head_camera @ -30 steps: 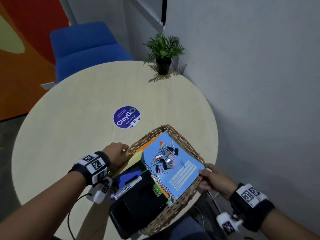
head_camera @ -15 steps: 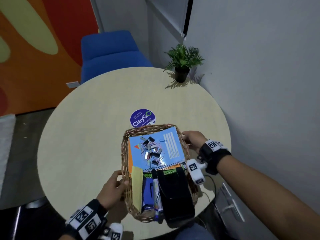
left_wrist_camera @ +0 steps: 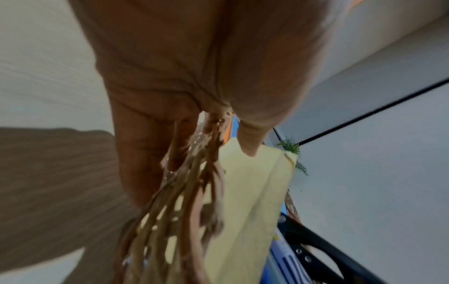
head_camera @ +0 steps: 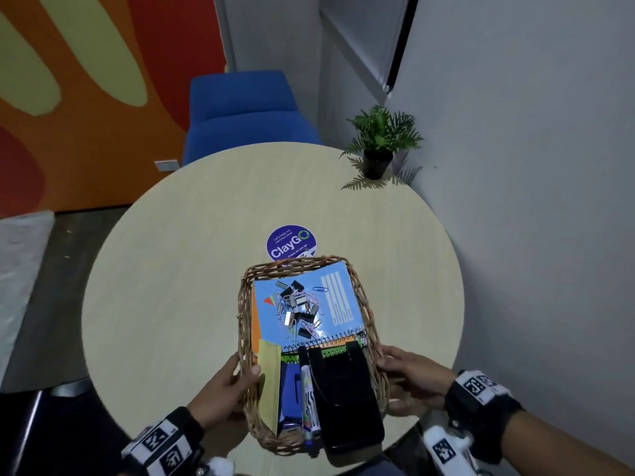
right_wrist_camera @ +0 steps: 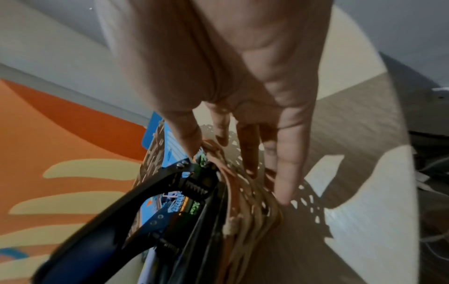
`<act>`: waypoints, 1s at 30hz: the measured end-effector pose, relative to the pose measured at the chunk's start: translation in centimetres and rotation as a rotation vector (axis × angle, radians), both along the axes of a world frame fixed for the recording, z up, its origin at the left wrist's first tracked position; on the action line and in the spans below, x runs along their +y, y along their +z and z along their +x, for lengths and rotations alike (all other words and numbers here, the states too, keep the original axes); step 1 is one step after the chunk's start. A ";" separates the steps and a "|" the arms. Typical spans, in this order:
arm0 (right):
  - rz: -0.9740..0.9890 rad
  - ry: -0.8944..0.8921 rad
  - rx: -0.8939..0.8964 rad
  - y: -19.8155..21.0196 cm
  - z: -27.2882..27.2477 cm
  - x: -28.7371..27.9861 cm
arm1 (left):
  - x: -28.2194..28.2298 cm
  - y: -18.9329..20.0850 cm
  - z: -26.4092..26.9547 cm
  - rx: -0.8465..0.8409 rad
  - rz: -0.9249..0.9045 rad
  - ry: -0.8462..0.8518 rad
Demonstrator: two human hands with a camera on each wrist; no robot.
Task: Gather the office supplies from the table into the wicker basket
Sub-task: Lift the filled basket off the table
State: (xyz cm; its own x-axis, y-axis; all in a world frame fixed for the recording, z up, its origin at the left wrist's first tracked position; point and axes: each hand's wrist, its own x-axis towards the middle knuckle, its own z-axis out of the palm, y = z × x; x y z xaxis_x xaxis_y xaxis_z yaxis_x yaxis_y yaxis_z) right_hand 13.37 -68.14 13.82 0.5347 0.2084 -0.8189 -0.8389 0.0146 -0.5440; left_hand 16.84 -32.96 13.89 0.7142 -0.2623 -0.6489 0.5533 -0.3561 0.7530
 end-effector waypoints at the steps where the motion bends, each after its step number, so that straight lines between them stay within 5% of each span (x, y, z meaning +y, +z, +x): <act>1: 0.000 0.021 -0.017 -0.1 -0.1 0.0 | -0.1 -0.3 0.0 -0.027 0.004 -0.004; 9: -0.244 0.147 -0.209 2.0 1.2 -0.5 | -2.2 -0.3 0.5 -0.139 0.159 -0.053; 15: -0.402 0.212 -0.317 5.3 5.2 -6.8 | -9.3 1.9 4.5 -0.192 0.100 -0.012; 19: -0.687 0.272 -0.534 5.3 9.8 -12.0 | -15.1 2.5 9.2 -0.251 0.068 -0.010; 23: -0.864 0.169 -0.541 4.5 14.6 -16.5 | -21.1 2.3 14.2 -0.284 0.020 -0.005; 30: -0.814 -0.079 -0.460 3.9 19.8 -20.7 | -28.2 1.2 20.6 -0.285 0.026 0.011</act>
